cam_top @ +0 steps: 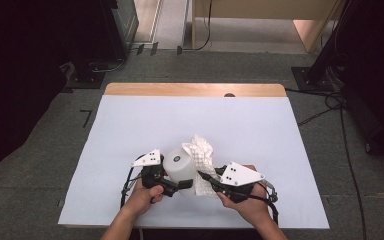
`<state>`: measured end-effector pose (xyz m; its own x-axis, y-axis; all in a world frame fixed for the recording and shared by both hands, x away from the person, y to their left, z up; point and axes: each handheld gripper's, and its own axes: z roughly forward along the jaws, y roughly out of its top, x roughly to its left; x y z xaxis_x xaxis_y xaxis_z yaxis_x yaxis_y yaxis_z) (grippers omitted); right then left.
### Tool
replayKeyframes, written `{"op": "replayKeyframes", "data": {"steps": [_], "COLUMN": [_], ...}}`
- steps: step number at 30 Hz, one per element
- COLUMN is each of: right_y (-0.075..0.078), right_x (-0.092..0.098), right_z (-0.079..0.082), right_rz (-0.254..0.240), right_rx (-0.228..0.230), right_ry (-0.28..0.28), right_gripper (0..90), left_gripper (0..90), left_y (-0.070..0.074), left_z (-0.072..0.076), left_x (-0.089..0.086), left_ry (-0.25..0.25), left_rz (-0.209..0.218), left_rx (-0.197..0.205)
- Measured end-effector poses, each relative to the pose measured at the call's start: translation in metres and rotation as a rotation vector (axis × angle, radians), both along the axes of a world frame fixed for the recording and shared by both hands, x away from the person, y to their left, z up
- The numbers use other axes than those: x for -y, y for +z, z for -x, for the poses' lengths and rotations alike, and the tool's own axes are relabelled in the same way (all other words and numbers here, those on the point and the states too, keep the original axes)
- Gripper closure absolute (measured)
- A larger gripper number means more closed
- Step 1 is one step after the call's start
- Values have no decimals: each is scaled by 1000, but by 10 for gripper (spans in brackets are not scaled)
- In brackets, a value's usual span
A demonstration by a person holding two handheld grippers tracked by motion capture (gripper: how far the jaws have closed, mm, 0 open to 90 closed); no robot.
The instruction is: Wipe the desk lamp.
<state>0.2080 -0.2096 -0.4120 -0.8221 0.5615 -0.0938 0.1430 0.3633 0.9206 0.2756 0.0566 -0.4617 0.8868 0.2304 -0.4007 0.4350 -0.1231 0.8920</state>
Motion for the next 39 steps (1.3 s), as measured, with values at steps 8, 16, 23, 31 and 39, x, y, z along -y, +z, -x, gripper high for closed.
{"op": "replayKeyframes", "data": {"steps": [8, 16, 23, 31, 39], "right_y": [-10, -5, -21, -10, -27], "right_x": [-3, -1, -1, 0, 6], "right_z": [-6, -1, -11, -8, -20], "right_rz": [28, -19, 39, -12, 41], "right_rx": [-41, -14, -85, -52, -118], "right_ry": [-10, -20, -32, -33, -83], "right_gripper": [800, 797, 798, 793, 806], "left_gripper": [82, 81, 82, 82, 82], "left_y": [-1, -5, -1, -3, 3], "left_z": [-2, -1, -3, 1, 7], "left_x": [-2, 7, 0, 8, 8], "left_ry": [0, 21, 62, 52, 199], "left_rz": [-9, -47, -30, -63, -160], "left_rx": [-15, -26, -9, 9, 168]}}
